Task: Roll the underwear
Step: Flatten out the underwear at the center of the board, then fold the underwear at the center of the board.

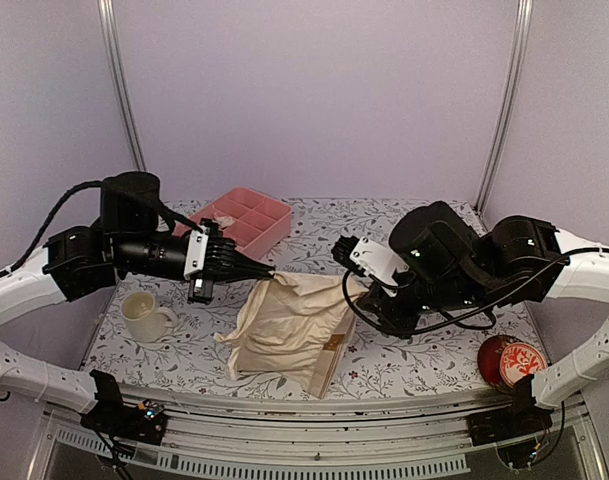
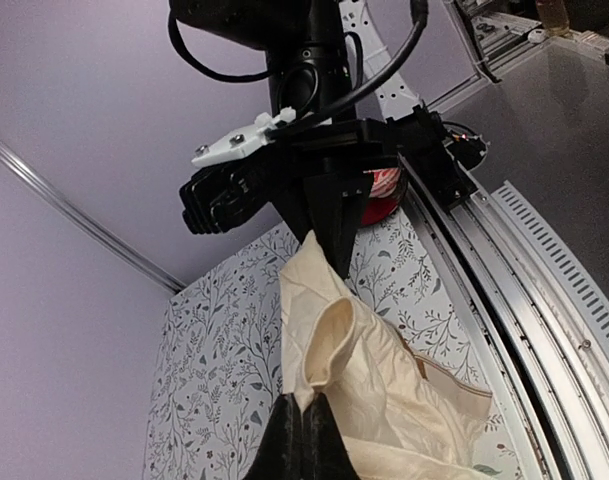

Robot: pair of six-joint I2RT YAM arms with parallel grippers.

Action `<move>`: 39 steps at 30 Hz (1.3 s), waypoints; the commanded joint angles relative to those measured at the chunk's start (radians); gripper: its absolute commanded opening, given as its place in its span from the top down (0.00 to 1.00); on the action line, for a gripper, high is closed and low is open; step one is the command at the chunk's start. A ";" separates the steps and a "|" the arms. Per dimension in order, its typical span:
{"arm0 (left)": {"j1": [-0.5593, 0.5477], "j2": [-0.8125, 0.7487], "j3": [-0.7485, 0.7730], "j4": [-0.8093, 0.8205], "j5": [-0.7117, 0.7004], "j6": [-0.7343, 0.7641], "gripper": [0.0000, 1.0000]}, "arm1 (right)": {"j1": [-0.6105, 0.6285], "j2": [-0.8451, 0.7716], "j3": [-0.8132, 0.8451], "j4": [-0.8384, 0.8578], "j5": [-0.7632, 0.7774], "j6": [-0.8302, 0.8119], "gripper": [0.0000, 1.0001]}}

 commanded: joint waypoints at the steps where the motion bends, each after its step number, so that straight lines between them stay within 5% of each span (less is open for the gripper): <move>1: 0.007 -0.085 -0.018 -0.034 0.065 0.027 1.00 | 0.064 -0.030 0.085 -0.092 0.161 0.023 0.97; 8: 0.096 0.014 -0.061 0.044 0.018 -0.010 1.00 | 0.013 0.049 0.063 -0.105 0.285 -0.013 0.96; 15: 0.279 0.357 -0.024 0.172 -0.021 -0.003 1.00 | -0.357 0.255 -0.062 0.074 0.209 -0.143 0.96; 21: 0.341 0.725 0.218 0.131 -0.113 0.004 1.00 | -0.543 0.594 0.127 0.139 0.206 -0.226 0.97; 26: 0.346 0.833 0.312 0.119 -0.091 -0.006 1.00 | -0.563 0.725 0.226 0.164 0.201 -0.344 0.98; 39: 0.343 0.692 0.128 0.135 0.067 0.121 1.00 | -0.380 0.508 -0.003 0.091 0.138 -0.287 0.97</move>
